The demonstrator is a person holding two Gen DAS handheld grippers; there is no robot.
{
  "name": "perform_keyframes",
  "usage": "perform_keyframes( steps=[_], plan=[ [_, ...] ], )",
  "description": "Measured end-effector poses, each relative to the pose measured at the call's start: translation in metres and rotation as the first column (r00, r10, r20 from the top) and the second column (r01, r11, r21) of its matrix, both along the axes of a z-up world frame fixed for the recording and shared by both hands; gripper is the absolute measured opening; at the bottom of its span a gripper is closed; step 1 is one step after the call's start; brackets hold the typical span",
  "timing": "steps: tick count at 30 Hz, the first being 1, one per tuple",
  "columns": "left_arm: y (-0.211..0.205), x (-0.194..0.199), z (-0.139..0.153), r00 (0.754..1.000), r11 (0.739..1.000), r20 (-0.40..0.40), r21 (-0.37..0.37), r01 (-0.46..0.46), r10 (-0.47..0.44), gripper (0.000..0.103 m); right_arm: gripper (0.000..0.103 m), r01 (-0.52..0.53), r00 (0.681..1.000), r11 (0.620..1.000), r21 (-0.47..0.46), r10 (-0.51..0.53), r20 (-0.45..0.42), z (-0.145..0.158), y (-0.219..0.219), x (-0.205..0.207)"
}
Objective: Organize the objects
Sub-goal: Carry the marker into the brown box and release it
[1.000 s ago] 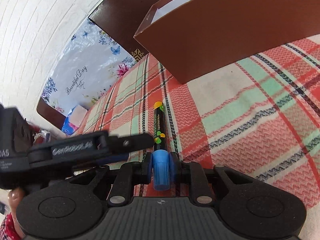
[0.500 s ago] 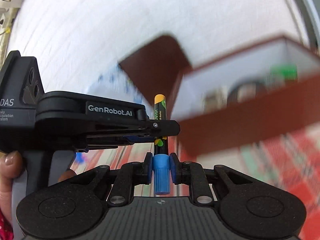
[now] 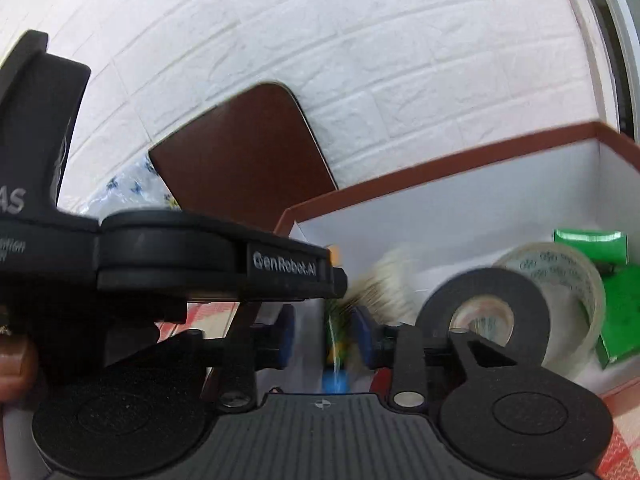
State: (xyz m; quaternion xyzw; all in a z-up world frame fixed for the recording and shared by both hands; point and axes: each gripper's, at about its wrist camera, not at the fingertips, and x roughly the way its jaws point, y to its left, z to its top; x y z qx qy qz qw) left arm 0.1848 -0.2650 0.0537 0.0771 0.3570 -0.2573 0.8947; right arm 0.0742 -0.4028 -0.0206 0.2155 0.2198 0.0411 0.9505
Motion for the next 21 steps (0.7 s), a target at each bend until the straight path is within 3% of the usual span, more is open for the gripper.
perform_keyframes(
  steps=[4,9,13,18,21],
  plan=[
    [-0.004,-0.011,-0.003,0.998,0.999,0.062,0.043,0.007,-0.010,0.034,0.041,0.015,0.999,0.998,-0.058,-0.013,0.035,-0.001,0.002,-0.009],
    [0.001,-0.019,0.000,1.000,1.000,0.013,0.003,-0.002,0.001,0.045,0.042,0.077,0.994,0.990,-0.115,-0.067,0.088,0.006,0.007,-0.035],
    [0.004,-0.047,0.006,0.999,1.000,0.044,0.025,0.002,-0.003,0.056,0.048,0.108,0.990,0.980,-0.166,-0.091,0.111,0.011,0.013,-0.060],
    [0.016,-0.080,0.018,0.996,1.000,0.090,0.027,-0.002,0.000,0.056,0.051,0.171,0.982,0.957,-0.233,-0.146,0.120,0.016,0.016,-0.097],
    [0.024,-0.097,0.023,0.994,0.999,0.109,0.036,-0.008,0.004,0.061,0.051,0.195,0.979,0.956,-0.217,-0.175,0.108,0.018,0.008,-0.118]
  ],
)
